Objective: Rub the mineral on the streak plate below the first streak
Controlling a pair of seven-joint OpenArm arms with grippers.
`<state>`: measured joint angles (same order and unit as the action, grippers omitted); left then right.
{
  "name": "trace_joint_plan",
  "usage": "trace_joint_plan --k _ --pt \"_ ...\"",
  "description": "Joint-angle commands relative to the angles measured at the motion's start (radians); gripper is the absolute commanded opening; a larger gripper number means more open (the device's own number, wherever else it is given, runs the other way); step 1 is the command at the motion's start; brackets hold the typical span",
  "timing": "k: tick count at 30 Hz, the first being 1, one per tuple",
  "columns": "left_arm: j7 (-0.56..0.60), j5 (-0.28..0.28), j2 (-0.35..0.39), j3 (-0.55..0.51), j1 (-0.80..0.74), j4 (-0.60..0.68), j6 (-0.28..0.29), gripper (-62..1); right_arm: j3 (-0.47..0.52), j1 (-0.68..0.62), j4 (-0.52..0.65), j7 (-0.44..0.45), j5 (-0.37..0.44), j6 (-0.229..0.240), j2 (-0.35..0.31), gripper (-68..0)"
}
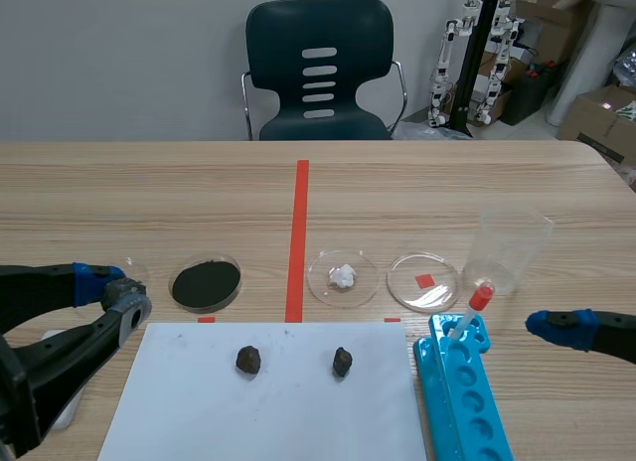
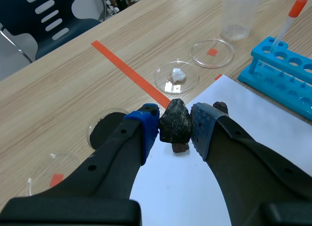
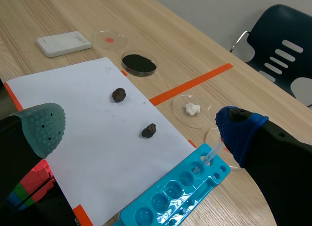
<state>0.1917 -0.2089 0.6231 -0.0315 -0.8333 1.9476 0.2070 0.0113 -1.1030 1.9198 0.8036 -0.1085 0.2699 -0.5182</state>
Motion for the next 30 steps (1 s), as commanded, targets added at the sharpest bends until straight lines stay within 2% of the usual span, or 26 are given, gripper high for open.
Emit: trace_joint_plan --k 1,11,14,23,27,30 --pt "0.014 -0.008 -0.008 0.001 0.002 0.009 -0.002 -49.3 0.005 0.003 0.014 0.011 0.01 0.0 -0.003 -2.2" --pt "0.014 -0.006 -0.008 0.001 0.003 0.009 -0.002 -49.3 0.005 0.003 0.014 0.011 0.01 0.0 -0.003 -2.2" --pt "0.014 0.024 -0.008 0.001 0.003 0.009 -0.002 -49.3 0.005 0.003 0.014 0.011 0.01 0.0 -0.003 -2.2" --pt "0.013 0.023 -0.008 0.001 0.003 0.009 -0.002 -49.3 0.005 0.003 0.014 0.011 0.01 0.0 -0.003 -2.2" --pt "-0.017 -0.003 -0.008 0.001 0.009 0.009 -0.018 -49.3 0.005 0.003 0.014 0.011 0.01 0.0 -0.003 -2.2" --pt "-0.105 -0.047 -0.008 0.001 0.024 0.009 -0.017 -49.3 0.005 0.003 0.014 0.011 0.01 0.0 -0.003 -2.2"
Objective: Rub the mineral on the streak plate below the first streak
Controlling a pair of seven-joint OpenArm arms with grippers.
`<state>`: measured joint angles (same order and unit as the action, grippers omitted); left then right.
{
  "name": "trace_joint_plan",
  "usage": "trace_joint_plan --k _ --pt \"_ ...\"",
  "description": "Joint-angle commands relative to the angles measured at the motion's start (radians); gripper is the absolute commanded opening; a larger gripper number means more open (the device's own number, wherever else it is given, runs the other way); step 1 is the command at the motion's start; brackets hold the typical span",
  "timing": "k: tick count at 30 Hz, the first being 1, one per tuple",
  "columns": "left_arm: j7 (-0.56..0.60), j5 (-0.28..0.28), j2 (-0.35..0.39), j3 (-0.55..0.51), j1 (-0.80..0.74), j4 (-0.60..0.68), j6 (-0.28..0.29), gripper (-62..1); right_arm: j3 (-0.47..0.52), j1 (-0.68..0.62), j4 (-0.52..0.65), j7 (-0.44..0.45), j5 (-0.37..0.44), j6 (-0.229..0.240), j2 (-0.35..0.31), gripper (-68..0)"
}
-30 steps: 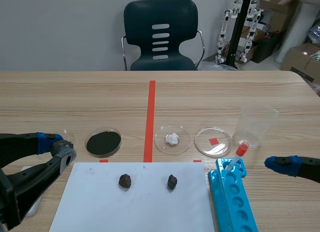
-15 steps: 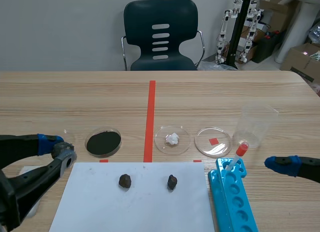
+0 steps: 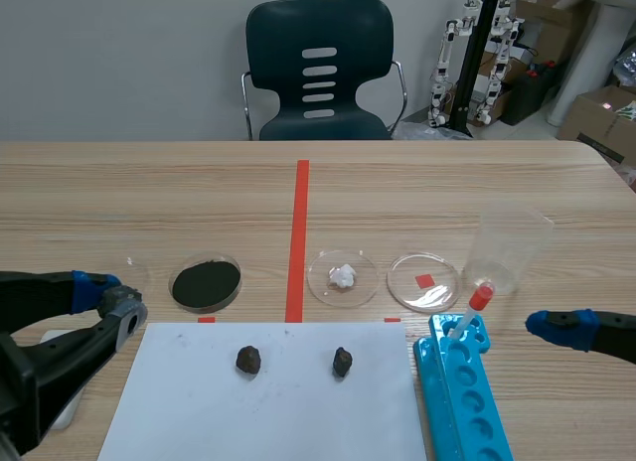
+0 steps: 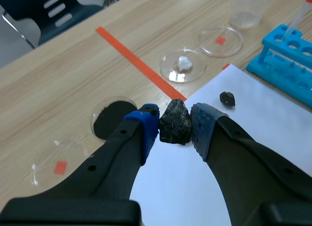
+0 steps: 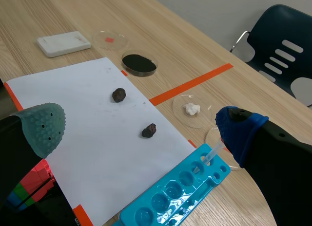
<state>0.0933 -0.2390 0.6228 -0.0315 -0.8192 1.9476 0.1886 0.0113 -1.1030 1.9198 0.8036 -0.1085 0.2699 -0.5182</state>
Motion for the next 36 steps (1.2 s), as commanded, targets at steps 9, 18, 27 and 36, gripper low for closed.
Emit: trace_joint_plan --k 9,18,27,36 --pt "-0.393 -0.127 -0.03 0.001 0.084 0.008 -0.006 -49.3 0.005 0.003 0.014 0.011 0.01 0.0 -0.003 -2.2" --pt "-0.66 -0.198 -0.077 0.001 0.154 -0.038 -0.176 -49.3 0.005 0.003 0.014 0.011 0.008 0.0 -0.003 -2.2" --pt "-0.892 -0.252 -0.077 0.001 0.244 -0.126 -0.304 -49.3 0.005 0.003 0.014 0.011 0.007 0.0 -0.003 -2.2" --pt "-1.046 -0.301 -0.093 0.001 0.375 -0.215 -0.307 -49.3 0.005 0.003 0.014 0.011 0.007 0.0 -0.003 -2.2"
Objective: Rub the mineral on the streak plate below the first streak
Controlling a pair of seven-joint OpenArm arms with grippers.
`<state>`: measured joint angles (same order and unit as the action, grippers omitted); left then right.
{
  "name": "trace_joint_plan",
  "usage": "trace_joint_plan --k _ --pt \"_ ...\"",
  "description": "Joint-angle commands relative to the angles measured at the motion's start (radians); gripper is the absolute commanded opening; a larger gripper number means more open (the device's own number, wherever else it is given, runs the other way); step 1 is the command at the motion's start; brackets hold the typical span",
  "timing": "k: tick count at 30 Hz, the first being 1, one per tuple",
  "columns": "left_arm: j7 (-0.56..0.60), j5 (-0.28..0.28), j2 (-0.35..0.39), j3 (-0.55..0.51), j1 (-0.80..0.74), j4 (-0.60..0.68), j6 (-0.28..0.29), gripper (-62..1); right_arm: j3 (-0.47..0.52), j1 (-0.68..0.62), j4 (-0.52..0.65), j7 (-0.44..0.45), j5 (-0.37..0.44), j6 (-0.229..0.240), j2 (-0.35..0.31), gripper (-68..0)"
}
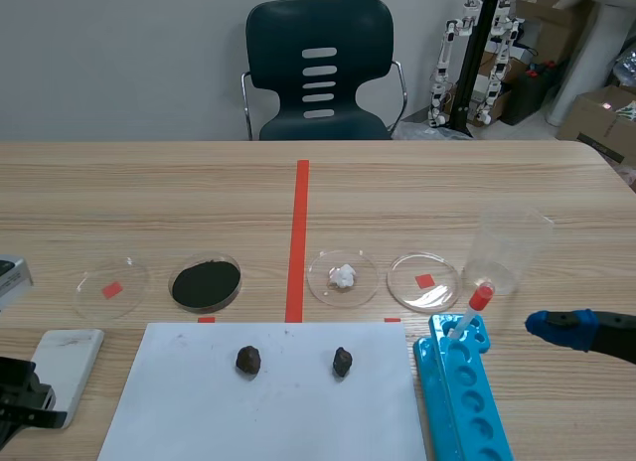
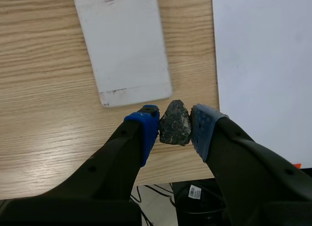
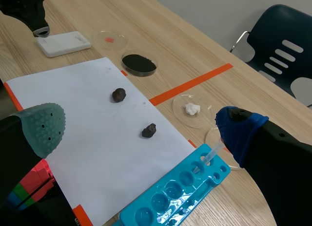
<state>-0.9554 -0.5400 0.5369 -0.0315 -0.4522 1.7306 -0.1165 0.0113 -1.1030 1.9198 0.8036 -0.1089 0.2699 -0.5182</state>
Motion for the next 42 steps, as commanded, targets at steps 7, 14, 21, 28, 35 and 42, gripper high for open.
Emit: trace_joint_plan --k 7,14,21,28,35,42 --pt "-0.046 -0.026 -0.01 0.001 0.108 -0.121 -0.002 -49.3 0.005 0.003 0.014 0.011 0.008 0.0 -0.003 -2.2" --pt "-0.062 -0.034 -0.011 0.001 0.185 -0.196 -0.002 -49.3 0.005 0.003 0.014 0.011 0.008 0.0 -0.003 -2.2" --pt "-0.101 -0.033 -0.013 0.001 0.237 -0.247 -0.002 -49.3 0.005 0.003 0.014 0.011 0.007 0.0 -0.003 -2.2" --pt "-0.119 -0.032 -0.024 0.011 0.269 -0.295 0.0 -49.3 0.005 0.003 0.014 0.011 0.007 0.0 -0.003 -2.2" --pt "-0.115 -0.032 -0.034 0.026 0.286 -0.334 0.0 -49.3 0.005 0.003 0.014 0.011 0.008 0.0 -0.003 -2.2" --pt "-0.111 -0.018 -0.06 0.026 0.301 -0.358 0.014 -49.3 0.005 0.003 0.014 0.011 0.007 0.0 -0.003 -2.2"
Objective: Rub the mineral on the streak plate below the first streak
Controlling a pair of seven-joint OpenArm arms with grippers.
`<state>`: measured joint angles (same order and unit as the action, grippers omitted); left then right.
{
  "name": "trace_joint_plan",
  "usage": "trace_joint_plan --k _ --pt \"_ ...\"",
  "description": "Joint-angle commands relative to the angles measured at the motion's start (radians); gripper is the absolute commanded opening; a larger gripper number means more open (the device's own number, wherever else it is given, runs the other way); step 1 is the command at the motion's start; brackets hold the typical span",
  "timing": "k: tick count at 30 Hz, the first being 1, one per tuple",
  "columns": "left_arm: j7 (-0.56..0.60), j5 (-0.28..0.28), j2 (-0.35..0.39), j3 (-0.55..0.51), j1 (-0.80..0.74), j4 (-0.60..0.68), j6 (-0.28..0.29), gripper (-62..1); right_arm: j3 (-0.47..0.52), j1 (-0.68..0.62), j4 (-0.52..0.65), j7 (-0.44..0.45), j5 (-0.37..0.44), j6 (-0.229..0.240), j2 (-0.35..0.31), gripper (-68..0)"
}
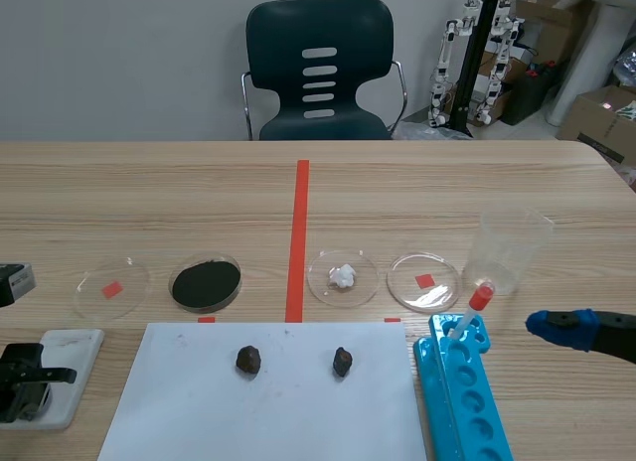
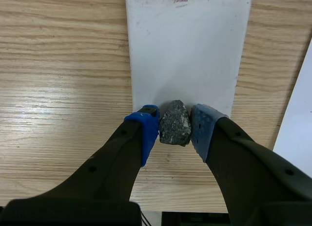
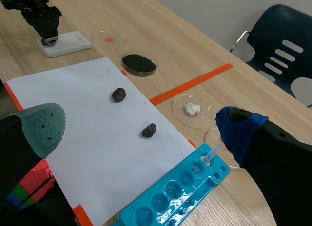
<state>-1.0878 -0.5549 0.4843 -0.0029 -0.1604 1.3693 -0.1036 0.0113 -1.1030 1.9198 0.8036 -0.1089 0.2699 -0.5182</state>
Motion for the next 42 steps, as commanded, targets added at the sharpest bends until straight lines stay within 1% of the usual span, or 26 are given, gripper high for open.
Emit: trace_joint_plan --k 1,6,11,13,17,19,21,22,24,27,30,33,35,37,38,42 --pt "0.021 -0.003 -0.008 -0.003 0.009 0.003 0.002 -49.3 0.005 0.003 0.014 0.011 0.007 0.0 -0.003 -2.2" --pt "0.021 -0.003 -0.007 -0.003 0.009 0.003 0.001 -49.3 0.005 0.003 0.014 0.011 0.007 0.0 -0.003 -2.2" --pt "0.015 -0.027 -0.007 -0.003 0.009 0.003 0.002 -49.3 0.005 0.003 0.014 0.011 0.007 0.0 -0.003 -2.2" --pt "0.013 -0.043 -0.007 -0.003 0.009 0.003 0.007 -49.3 0.005 0.003 0.014 0.011 0.007 0.0 -0.003 -2.2" --pt "0.013 -0.113 -0.007 -0.003 0.009 0.003 0.05 -49.3 0.005 0.003 0.014 0.011 0.007 0.0 -0.003 -2.2" --pt "0.014 -0.136 -0.007 -0.003 0.009 0.003 0.055 -49.3 0.005 0.003 0.014 0.011 0.007 0.0 -0.003 -2.2" --pt "0.013 -0.145 -0.007 -0.003 0.009 0.003 0.055 -49.3 0.005 0.003 0.014 0.011 0.007 0.0 -0.003 -2.2" --pt "0.014 -0.144 -0.007 -0.003 0.009 0.003 0.054 -49.3 0.005 0.003 0.014 0.011 0.007 0.0 -0.003 -2.2" --pt "0.013 -0.111 -0.007 -0.003 0.009 0.003 0.048 -49.3 0.005 0.003 0.014 0.011 0.007 0.0 -0.003 -2.2" --pt "0.004 -0.024 -0.007 -0.003 0.008 0.003 -0.003 -49.3 0.005 0.003 0.014 0.011 0.007 0.0 -0.003 -2.2" --pt "-0.013 0.079 -0.007 -0.003 0.009 0.003 -0.064 -49.3 0.005 0.003 0.014 0.011 0.007 0.0 -0.003 -2.2" --pt "-0.013 0.128 -0.007 -0.003 0.009 0.003 -0.086 -49.3 0.005 0.003 0.014 0.011 0.007 0.0 -0.003 -2.2" --pt "-0.013 0.132 -0.007 -0.003 0.009 0.003 -0.087 -49.3 0.005 0.003 0.014 0.011 0.007 0.0 -0.003 -2.2" --pt "-0.013 0.116 -0.008 -0.003 0.009 0.003 -0.085 -49.3 0.005 0.003 0.014 0.011 0.007 0.0 -0.003 -2.2" --pt "-0.012 0.098 -0.009 -0.003 0.009 0.003 -0.079 -49.3 0.005 0.003 0.014 0.011 0.007 0.0 -0.003 -2.2" --pt "0.0 -0.006 -0.023 -0.003 0.009 0.003 0.001 -49.3 0.005 0.003 0.014 0.011 0.007 0.0 -0.003 -2.2"
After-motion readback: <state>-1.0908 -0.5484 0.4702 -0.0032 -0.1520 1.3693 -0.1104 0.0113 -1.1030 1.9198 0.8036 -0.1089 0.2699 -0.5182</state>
